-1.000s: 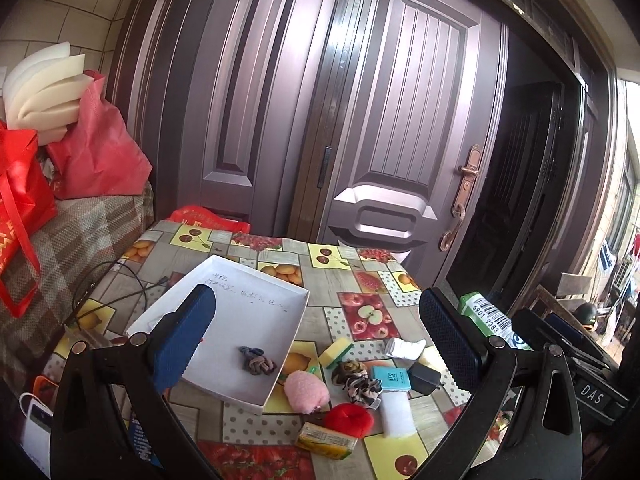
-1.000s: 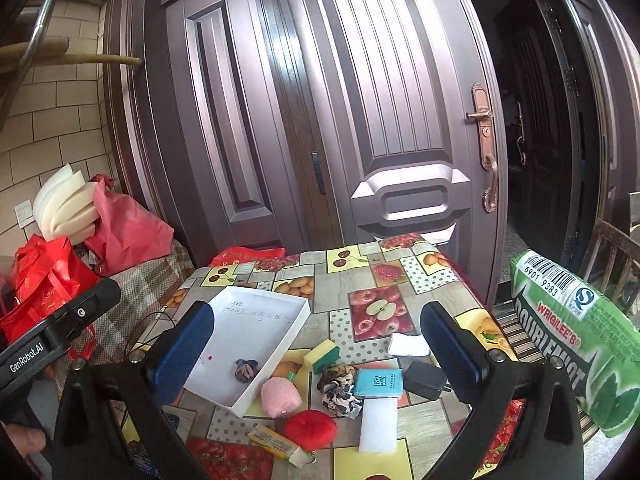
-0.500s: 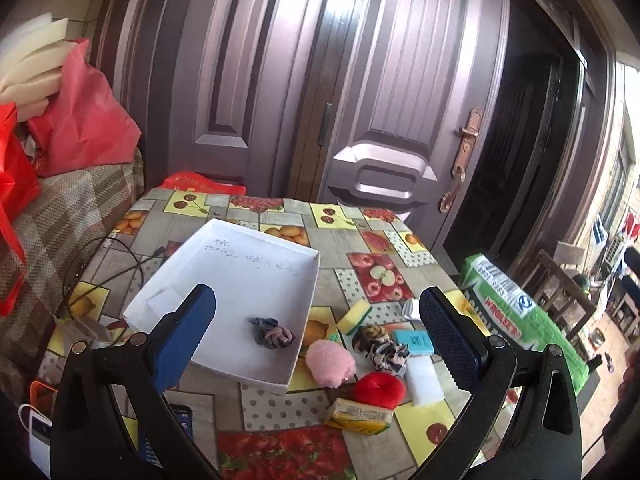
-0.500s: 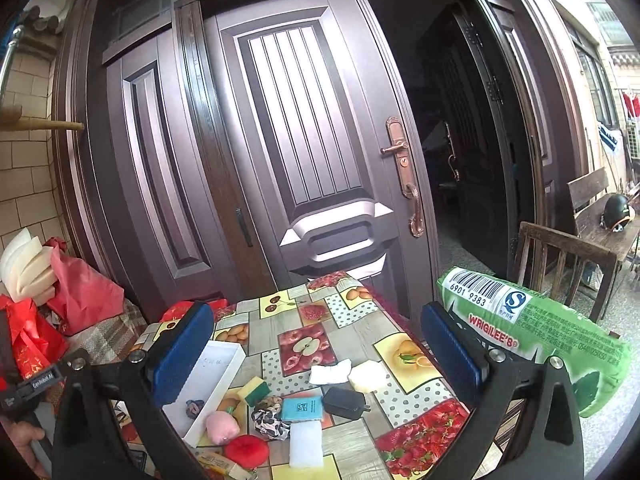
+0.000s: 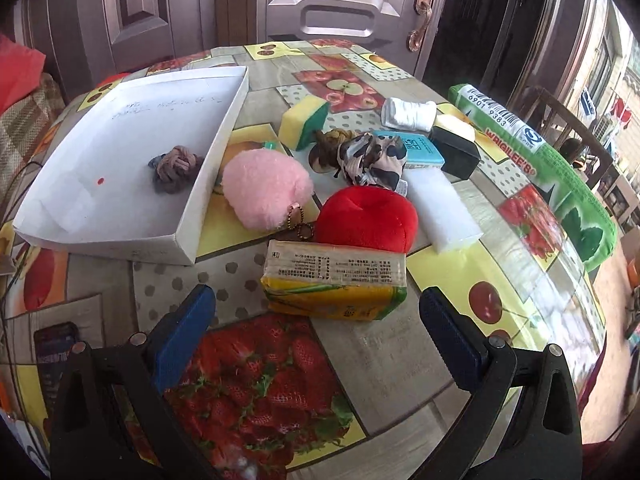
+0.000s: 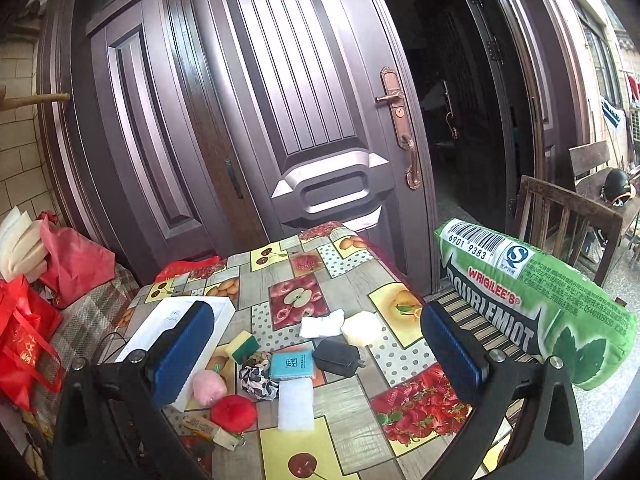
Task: Organize soft objects
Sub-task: 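Withdraw both tools from the box back toward the remaining items, then grasp the yellow juice carton with the left tool while the right tool grasps another white foam block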
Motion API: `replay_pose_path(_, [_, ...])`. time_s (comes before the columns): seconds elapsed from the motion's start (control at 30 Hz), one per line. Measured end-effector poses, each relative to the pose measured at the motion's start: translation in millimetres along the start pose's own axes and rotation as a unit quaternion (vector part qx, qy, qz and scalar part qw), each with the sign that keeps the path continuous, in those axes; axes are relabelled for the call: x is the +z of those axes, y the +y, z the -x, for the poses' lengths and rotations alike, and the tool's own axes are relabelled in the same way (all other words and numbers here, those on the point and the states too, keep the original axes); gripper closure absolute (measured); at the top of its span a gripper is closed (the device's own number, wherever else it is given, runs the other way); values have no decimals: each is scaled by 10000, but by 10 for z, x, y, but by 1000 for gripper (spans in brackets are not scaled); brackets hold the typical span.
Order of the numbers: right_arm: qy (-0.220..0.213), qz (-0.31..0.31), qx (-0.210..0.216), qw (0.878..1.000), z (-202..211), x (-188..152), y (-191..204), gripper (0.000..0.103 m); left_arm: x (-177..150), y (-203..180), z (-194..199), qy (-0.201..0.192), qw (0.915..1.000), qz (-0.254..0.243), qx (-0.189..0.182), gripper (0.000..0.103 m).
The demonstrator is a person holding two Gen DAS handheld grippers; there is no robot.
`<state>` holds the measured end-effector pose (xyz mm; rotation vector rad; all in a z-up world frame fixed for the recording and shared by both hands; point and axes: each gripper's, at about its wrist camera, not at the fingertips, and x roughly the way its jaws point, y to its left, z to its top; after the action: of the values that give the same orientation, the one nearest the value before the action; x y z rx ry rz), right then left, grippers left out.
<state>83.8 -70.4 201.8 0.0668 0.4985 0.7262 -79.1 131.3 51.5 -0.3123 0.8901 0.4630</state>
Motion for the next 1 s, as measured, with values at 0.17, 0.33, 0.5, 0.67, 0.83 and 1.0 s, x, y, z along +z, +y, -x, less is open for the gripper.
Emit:
replay_pose_path(0.17, [283,133,-54,9995,-194,-57,-12,0,59,-42,-237,152,9998,-110,-62,0])
replay_pose_path(0.33, [1138,631,-45,9915,-721,-370,28,0,52,68,-262,54,9986,188,-490,31])
replay_pose_path(0.5, [2135,1151,-115,9701,-1282,-899,154,0,13,184,-129,-77,9989,247,-387,31])
replay_pose_path(0.67, [2717,1422,6,9518,-1682,-1274,317,0,17,245,-10,-212,9994,227,-149,31])
replay_pose_path(0.83, [2996,1658,154,9394,-1955,-1467,455,10,43,298,30,-248,9993,268,30,30])
replay_pose_path(1.0, [3031,1716,125,9373,-2044,-1541,454,29,68,365,71,-294,9987,393,116,30])
